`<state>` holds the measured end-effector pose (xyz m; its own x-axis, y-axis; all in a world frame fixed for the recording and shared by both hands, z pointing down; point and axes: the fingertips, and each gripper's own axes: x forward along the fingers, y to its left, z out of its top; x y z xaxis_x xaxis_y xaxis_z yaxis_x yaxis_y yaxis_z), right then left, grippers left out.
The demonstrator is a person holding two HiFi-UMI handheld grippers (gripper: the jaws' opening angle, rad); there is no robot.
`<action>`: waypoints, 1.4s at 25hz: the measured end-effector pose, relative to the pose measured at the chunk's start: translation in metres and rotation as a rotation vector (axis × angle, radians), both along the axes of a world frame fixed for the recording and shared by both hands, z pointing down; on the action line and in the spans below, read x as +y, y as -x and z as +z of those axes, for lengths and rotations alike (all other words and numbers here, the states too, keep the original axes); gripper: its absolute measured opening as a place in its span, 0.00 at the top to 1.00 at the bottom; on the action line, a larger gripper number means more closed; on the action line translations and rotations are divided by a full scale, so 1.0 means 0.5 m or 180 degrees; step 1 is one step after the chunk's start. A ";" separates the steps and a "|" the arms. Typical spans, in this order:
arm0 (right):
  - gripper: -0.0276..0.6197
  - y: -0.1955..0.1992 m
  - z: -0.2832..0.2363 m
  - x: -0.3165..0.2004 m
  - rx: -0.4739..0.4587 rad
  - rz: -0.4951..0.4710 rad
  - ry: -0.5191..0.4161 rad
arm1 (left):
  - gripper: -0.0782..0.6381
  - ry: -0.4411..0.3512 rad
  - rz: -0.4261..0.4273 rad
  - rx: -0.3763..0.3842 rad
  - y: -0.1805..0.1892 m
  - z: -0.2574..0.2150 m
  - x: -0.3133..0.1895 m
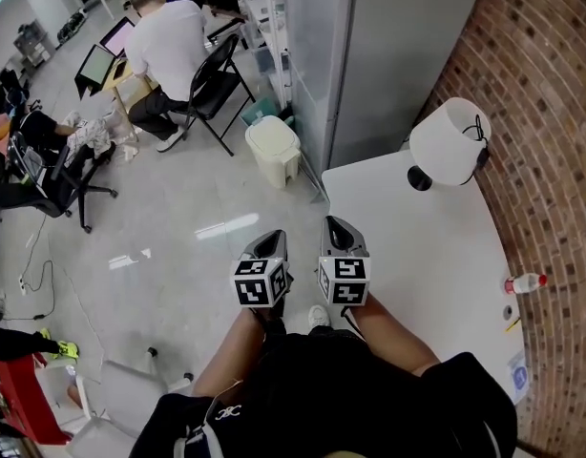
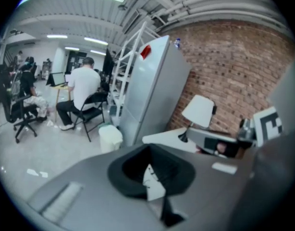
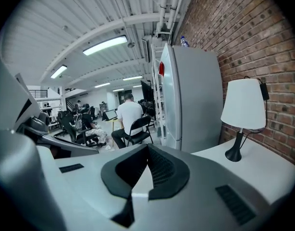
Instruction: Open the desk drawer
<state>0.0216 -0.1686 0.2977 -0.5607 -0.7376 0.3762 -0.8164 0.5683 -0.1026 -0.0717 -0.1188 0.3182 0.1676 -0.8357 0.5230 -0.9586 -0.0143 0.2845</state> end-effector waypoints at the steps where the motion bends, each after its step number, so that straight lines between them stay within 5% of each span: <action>1: 0.96 0.002 0.008 -0.003 0.0044 0.0039 0.0021 | 0.89 0.0022 0.0035 0.0075 0.003 0.009 -0.005; 12: 0.96 0.060 0.050 -0.006 0.0396 0.0375 0.0092 | 0.89 0.0241 0.0296 0.0839 0.085 0.124 -0.075; 22: 0.96 0.020 0.240 0.012 0.0725 0.0796 0.0509 | 0.89 0.0639 0.1007 0.1622 -0.019 0.347 -0.091; 35: 0.96 -0.064 0.509 0.044 0.1266 0.1174 0.1061 | 0.89 0.0797 0.1194 0.2485 -0.125 0.610 -0.148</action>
